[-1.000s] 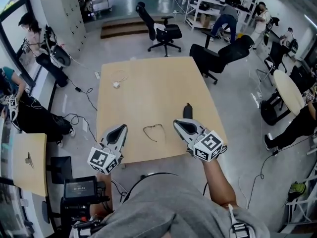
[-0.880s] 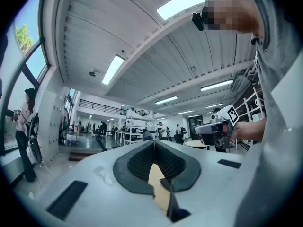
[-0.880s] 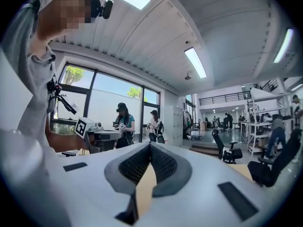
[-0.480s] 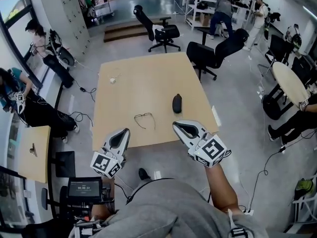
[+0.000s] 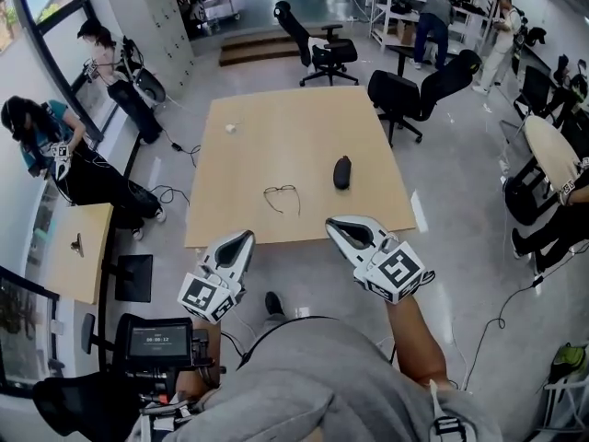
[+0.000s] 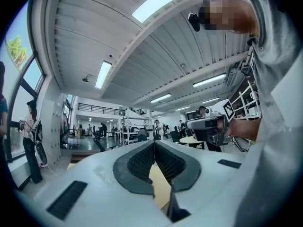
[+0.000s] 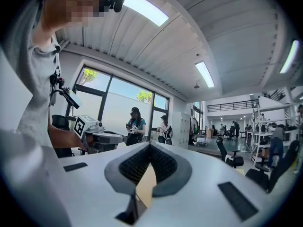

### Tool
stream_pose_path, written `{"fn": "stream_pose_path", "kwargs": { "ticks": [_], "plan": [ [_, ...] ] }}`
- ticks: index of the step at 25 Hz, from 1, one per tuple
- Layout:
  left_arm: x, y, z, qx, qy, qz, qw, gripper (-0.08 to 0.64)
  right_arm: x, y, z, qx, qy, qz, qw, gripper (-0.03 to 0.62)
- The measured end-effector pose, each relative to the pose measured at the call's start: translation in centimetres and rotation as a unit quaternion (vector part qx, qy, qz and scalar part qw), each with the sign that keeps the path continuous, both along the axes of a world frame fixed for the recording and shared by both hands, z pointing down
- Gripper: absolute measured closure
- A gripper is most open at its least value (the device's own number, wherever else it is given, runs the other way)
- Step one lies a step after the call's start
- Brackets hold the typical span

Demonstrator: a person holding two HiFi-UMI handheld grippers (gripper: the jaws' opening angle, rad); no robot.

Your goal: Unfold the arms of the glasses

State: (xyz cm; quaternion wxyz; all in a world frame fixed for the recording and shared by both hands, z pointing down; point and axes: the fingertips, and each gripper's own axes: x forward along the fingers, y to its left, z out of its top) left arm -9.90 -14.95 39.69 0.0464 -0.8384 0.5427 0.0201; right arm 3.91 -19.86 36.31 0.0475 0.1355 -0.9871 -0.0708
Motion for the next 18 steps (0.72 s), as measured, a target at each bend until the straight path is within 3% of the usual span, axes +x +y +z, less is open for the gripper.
{"fn": "stream_pose_path", "kwargs": {
  "ticks": [18],
  "plan": [
    [0.7, 1.3, 0.8, -0.006, -0.002, -0.013, 0.9999, 0.552, 0.9, 0.4, 1.3, -0.011, 0.005, -0.012, 1.000, 0.584]
  ]
}}
